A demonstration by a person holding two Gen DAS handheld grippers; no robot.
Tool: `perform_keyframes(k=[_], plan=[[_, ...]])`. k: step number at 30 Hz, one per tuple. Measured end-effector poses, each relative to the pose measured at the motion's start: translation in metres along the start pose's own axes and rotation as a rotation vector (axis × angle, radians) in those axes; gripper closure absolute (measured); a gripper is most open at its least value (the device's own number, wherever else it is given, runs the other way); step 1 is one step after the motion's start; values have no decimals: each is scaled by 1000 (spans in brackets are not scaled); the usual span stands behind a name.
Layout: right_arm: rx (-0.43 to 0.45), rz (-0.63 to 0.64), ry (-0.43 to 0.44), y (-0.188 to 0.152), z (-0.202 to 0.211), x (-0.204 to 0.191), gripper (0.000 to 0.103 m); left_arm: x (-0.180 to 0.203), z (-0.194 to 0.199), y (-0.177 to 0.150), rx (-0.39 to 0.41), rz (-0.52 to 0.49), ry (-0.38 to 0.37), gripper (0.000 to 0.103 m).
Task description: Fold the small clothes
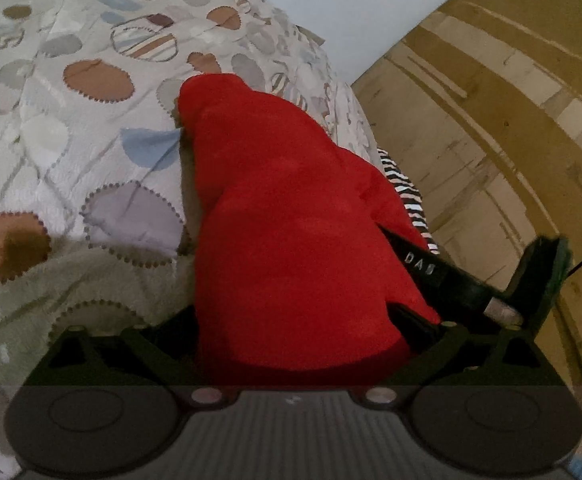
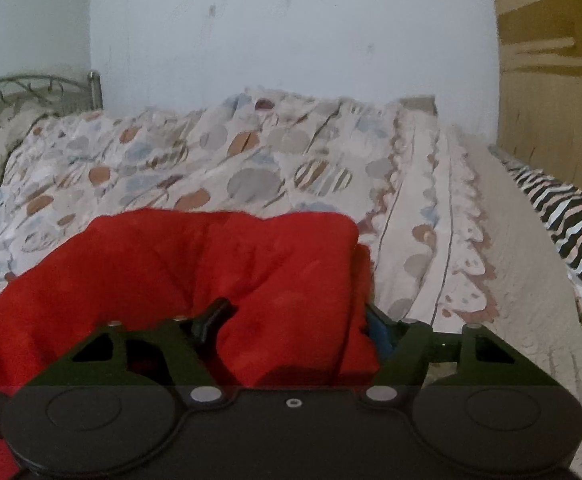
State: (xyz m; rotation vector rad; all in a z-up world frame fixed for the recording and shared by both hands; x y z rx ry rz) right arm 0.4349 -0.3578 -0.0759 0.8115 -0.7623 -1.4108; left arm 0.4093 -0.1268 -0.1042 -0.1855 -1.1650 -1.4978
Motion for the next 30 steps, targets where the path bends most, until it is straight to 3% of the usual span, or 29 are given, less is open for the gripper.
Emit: perform_keyframes(k=[4, 7, 12, 17, 21, 30], plan=[[-98, -58, 71, 7, -5, 8, 45, -1, -2, 1, -24, 14, -12, 4], [-98, -4, 89, 9, 0, 1, 54, -2, -3, 2, -37, 14, -25, 4], [-80, 40, 69, 14, 10, -8, 63, -2, 0, 2, -44, 38, -57, 18], [-24, 68, 64, 25, 29, -20, 68, 1, 15, 4, -5, 45, -52, 35], [32, 99, 91, 46, 51, -38, 70, 12, 31, 17, 4, 5, -44, 38], [172, 16, 205, 89, 66, -88, 72, 8, 113, 71, 87, -170, 103, 38]])
Point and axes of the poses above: each gripper's, at about its wrist camera, not at the fingertips, and z roughly against the way its jaws point, x to its right, y to its top, the point moved 7 cm from there along -z, roughly the way its jaws point, and after that the axes turned 5 degrees about -y, right-handed, at the moved point
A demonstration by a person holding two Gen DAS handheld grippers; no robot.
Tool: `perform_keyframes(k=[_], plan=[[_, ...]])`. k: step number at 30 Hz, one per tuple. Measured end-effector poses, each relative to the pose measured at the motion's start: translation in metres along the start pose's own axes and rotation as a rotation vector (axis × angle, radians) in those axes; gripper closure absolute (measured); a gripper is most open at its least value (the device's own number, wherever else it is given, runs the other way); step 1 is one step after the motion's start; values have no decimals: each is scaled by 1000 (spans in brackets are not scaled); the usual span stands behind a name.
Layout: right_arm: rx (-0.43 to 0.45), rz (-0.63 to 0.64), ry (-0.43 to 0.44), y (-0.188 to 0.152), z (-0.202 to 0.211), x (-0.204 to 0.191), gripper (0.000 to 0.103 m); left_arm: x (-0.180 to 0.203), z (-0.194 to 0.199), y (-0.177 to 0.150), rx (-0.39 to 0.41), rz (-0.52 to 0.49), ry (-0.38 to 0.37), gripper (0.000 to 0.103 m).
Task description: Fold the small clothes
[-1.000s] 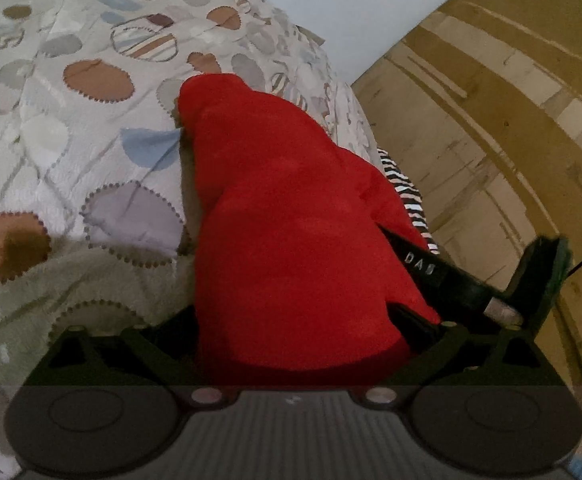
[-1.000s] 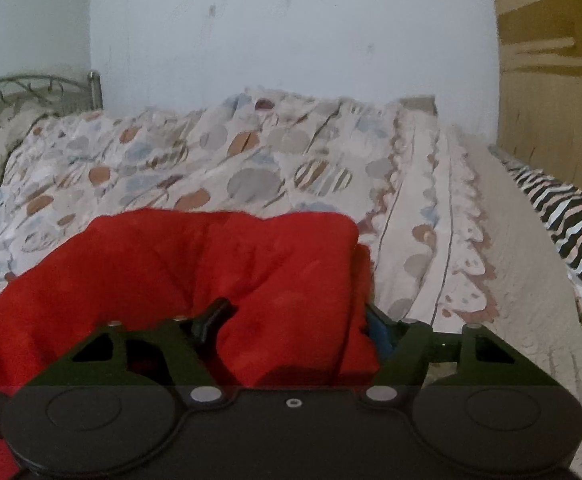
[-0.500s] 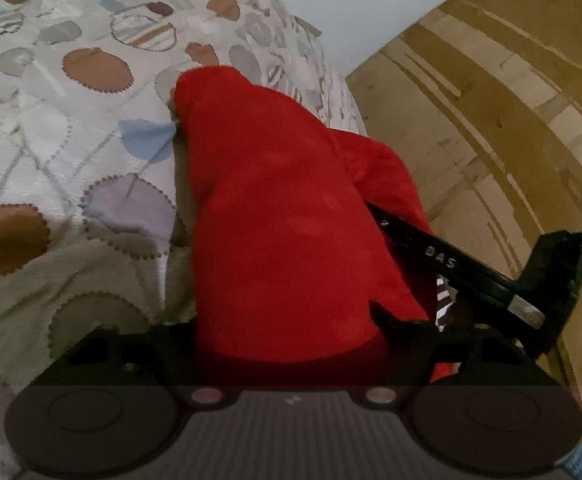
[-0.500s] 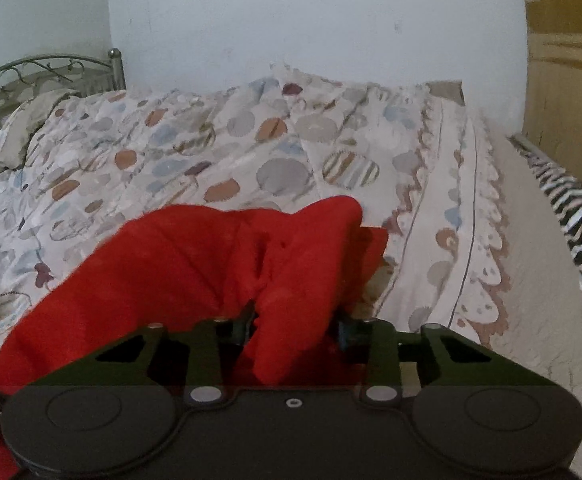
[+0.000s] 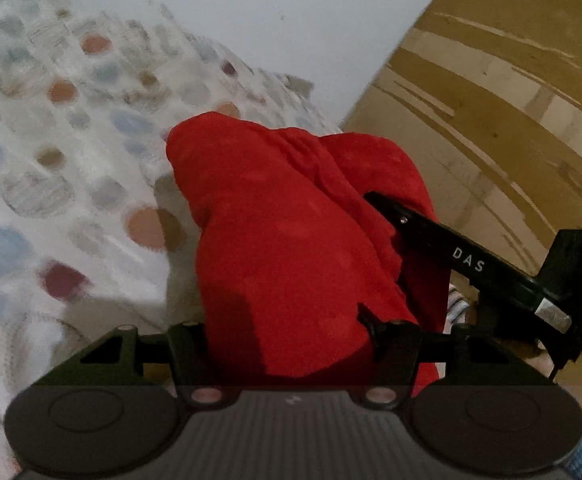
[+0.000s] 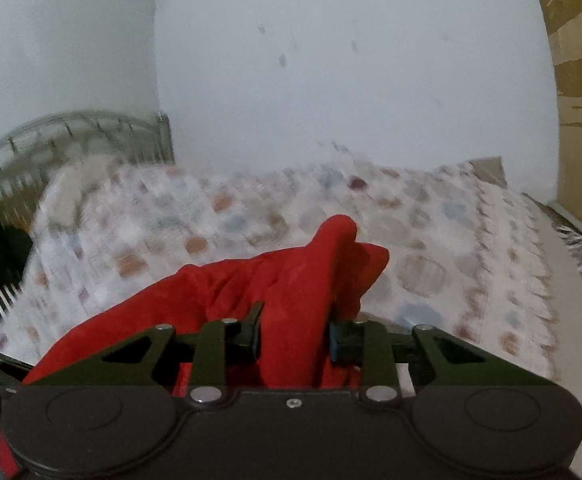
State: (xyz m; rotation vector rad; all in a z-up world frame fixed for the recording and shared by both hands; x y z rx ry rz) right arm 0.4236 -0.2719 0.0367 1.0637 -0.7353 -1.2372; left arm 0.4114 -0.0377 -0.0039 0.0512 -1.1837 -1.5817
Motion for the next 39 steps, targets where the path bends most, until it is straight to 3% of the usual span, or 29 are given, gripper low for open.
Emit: perform_keyframes(k=[3, 6, 10, 13, 18, 24, 28, 30, 32, 39], plan=[[41, -24, 47, 10, -22, -30, 72, -22, 22, 11, 20, 1, 70, 38], [17, -66, 102, 12, -52, -58, 72, -54, 35, 10, 24, 54, 121, 37], [-101, -66, 154, -10, -102, -87, 72, -103, 31, -17, -33, 120, 204, 37], [-184, -35, 127, -38, -127, -93, 73, -125, 28, -39, -17, 170, 181, 32], [-209, -110, 98, -60, -128, -65, 65, -120, 27, -44, 12, 113, 196, 28], [-204, -64, 73, -62, -122, -62, 65, -120, 27, -45, 13, 114, 226, 25], [-204, -59, 62, -62, -121, -64, 63, -119, 27, -44, 14, 116, 262, 17], [-207, -65, 55, -62, -120, -63, 58, -118, 29, -43, 12, 117, 301, 9], [-211, -68, 38, -63, -118, -60, 44, -116, 31, -42, 8, 112, 338, 3], [-197, -79, 15, -61, -104, -54, 29, -104, 40, -36, 8, 90, 421, 1]])
Point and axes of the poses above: each gripper's, at about its wrist camera, not at the fingertips, and z roughly against the way its jaws point, x to its right, y to its top, the point moved 7 cm from there along -z, roughly the way its jaws point, and after that the axes turned 5 degrees about -y, right-handed, at the moved point
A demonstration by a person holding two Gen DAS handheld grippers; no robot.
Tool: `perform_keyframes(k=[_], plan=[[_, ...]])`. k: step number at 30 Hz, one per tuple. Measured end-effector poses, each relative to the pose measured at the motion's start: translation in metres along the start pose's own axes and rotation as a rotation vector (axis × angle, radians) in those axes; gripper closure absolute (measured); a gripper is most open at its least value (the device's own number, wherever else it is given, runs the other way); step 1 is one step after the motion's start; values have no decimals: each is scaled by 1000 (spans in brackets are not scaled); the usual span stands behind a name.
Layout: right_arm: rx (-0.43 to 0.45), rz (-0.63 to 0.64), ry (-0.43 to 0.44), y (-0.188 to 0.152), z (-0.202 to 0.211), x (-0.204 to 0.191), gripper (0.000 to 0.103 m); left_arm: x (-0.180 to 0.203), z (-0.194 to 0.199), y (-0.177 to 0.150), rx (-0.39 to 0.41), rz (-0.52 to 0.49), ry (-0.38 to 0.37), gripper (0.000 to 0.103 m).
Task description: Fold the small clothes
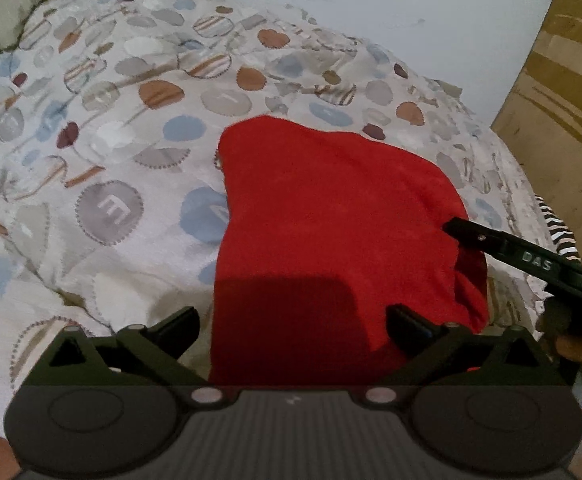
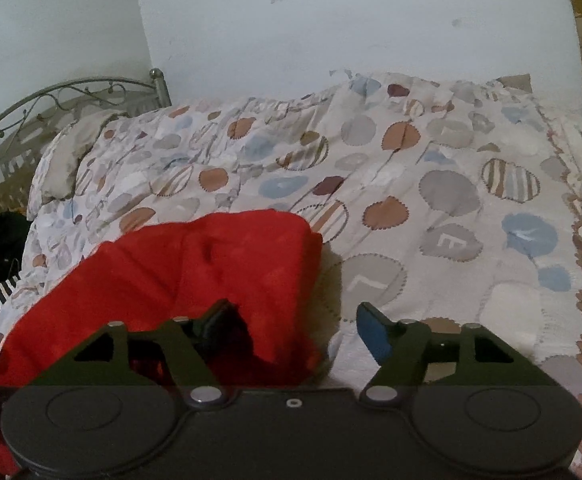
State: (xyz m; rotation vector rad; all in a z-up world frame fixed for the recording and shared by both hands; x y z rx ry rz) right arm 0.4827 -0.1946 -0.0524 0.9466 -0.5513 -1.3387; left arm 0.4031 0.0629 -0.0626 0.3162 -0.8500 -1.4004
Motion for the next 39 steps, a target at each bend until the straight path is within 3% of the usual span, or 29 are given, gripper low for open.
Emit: perform_keyframes(k=[6, 8, 9, 20, 30, 39], plan=[[47, 15, -13, 3, 27, -1, 16, 17, 22, -1, 33, -51, 16, 1], [69, 20, -16, 4, 39, -2, 3, 22, 32, -2, 54, -64, 26, 1], [82, 23, -17, 6, 45, -3, 2, 25, 39, -2, 69, -69, 33, 1], [247, 91, -39, 10, 134, -17, 1, 40, 126, -13, 276, -107, 100, 1], [406, 106, -75, -25, 232, -44, 1, 52, 197, -53, 426, -120, 105, 0], [414, 74, -68, -80, 301, -53, 0, 59, 234, -116, 452, -145, 119, 0]])
Point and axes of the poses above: each gripper's, at about its wrist camera, not at the fingertips, and z roughly against the way its jaws point, x to its right, y to its top, the point moved 7 cm from there along -z, roughly the way its jaws point, and after that the axes turned 5 degrees about -y, right-handed, at the moved point
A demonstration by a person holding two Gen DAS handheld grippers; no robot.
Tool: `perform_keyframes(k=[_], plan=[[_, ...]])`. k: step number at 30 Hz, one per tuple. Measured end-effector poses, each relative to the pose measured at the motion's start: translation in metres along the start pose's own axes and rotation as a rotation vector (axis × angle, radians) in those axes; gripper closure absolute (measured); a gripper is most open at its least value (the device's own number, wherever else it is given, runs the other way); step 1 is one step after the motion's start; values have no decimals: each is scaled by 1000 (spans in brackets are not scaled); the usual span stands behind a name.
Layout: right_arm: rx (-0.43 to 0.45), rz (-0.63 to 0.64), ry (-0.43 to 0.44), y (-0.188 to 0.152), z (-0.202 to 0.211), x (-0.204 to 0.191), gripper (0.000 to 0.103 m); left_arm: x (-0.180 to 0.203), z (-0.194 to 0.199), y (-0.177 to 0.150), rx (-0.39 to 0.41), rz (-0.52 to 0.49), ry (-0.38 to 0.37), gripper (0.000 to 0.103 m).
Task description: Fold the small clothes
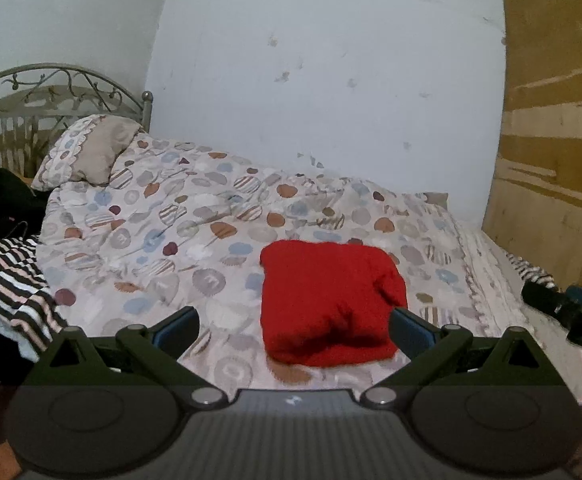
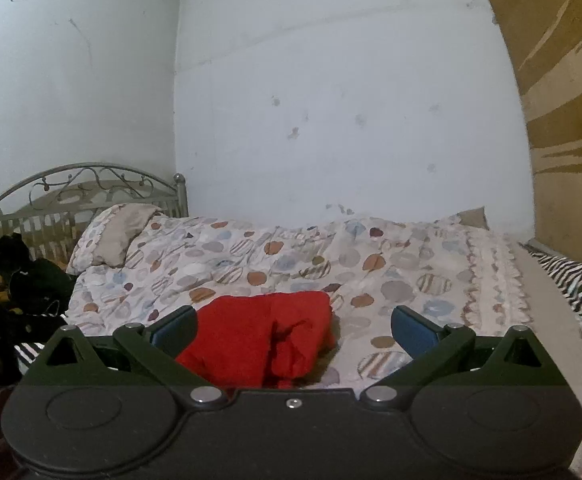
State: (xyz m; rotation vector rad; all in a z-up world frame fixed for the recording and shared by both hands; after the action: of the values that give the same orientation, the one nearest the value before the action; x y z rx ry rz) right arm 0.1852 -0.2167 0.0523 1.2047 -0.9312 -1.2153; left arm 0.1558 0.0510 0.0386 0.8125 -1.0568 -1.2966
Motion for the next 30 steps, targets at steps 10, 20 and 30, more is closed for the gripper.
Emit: perform_keyframes(k=[10, 20, 30], plan=[[68, 17, -23, -1, 68, 2, 0, 6, 47, -24, 37, 9, 5, 0], [61, 51, -5, -30, 101, -11, 0, -1, 60, -54, 16, 6, 27, 0], [-16, 19, -11, -53, 91, -2, 0, 1, 61, -74, -8, -29, 55, 0]])
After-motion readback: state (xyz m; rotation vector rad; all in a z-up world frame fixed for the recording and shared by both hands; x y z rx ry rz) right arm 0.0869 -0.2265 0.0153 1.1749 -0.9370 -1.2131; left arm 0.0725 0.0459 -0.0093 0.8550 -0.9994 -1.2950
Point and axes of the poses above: each gripper's, at about its wrist camera, not at the fingertips, and z roughly against the way its jaws point, x to its right, y to its top, the point moved 7 cm from there along -z, roughly the way its jaws point, and after that the axes turned 5 degrees about -y, right-handed, at the moved point
